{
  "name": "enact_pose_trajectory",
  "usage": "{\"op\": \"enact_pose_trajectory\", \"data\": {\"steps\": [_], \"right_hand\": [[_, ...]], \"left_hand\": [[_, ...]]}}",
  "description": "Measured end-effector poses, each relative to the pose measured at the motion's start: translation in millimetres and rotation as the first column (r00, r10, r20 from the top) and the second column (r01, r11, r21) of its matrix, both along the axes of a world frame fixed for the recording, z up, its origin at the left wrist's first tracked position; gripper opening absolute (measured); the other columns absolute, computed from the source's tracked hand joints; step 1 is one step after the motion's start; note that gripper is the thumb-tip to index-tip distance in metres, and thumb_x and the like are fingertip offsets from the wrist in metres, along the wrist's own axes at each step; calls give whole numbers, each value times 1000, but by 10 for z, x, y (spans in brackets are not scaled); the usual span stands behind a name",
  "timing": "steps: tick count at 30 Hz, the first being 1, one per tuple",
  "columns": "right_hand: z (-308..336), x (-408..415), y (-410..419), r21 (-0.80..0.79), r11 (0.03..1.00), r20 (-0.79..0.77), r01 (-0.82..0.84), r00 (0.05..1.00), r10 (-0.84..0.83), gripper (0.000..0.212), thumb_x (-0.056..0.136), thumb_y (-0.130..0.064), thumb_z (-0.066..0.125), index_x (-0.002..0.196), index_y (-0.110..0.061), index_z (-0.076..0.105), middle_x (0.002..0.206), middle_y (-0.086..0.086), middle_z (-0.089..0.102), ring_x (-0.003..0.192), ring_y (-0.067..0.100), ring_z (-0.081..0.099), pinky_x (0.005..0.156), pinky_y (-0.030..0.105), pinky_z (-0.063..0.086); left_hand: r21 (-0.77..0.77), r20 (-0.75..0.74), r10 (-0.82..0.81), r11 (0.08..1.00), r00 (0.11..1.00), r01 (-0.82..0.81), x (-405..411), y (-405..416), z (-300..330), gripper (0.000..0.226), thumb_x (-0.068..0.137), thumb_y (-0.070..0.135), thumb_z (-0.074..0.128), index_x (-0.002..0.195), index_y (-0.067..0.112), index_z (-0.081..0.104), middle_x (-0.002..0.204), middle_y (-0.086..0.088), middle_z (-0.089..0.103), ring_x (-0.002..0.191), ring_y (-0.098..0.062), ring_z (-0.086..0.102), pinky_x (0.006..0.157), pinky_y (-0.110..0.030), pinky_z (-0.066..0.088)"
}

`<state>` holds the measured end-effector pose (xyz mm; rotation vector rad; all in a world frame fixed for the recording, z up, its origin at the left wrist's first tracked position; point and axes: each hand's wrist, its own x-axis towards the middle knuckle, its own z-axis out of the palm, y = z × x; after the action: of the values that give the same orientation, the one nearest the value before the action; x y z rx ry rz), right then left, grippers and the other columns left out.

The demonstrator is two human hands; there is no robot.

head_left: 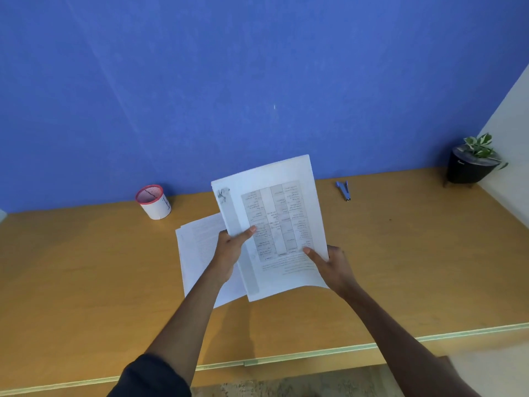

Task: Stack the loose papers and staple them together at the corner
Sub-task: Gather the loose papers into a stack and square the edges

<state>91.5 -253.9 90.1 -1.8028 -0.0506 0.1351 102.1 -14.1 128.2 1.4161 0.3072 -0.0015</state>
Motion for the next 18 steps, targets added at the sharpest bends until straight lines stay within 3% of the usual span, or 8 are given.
{"op": "enact_pose_trajectory", "data": {"steps": [4,9,12,15,18], "right_hand": [[82,-27,49,38,999,30,-10,1000,9,22,98,-23,61,115,-14,71,107,-9,75,92,3,73,70,21,58],[189,-27,69,152,988,5,-22,1000,22,18,97,-16,62,113,-12,71,108,-3,77,94,14,75,73,28,61],[222,-1,30,144,990,0,-3,1000,3,18,97,-17,62,112,-13,71,107,-1,77,92,15,76,74,29,61],[239,12,-5,138,990,-6,28,1000,-28,16,97,-16,62,111,-15,71,105,-4,76,90,12,75,70,24,60],[236,29,-20,152,985,-21,78,997,-76,18,97,-13,61,112,-11,71,100,-6,74,82,2,74,65,17,57]], "left_hand": [[-9,4,-33,999,999,33,92,57,93,24,87,9,72,105,25,71,100,14,76,93,-1,71,82,-23,52],[-79,-158,-9,997,987,-4,130,183,39,24,92,34,67,112,21,72,111,-4,76,105,-27,70,94,-45,54],[-100,-249,52,992,967,-79,62,294,-150,31,98,43,55,109,17,70,105,-6,74,98,-28,69,87,-43,54],[7,-348,174,983,921,-183,-18,409,-421,29,98,36,58,108,10,67,100,-9,73,89,-28,70,74,-36,56],[281,-426,385,916,819,-285,-124,572,-742,34,91,26,68,114,2,65,96,-12,70,82,-29,68,71,-35,55]]}}
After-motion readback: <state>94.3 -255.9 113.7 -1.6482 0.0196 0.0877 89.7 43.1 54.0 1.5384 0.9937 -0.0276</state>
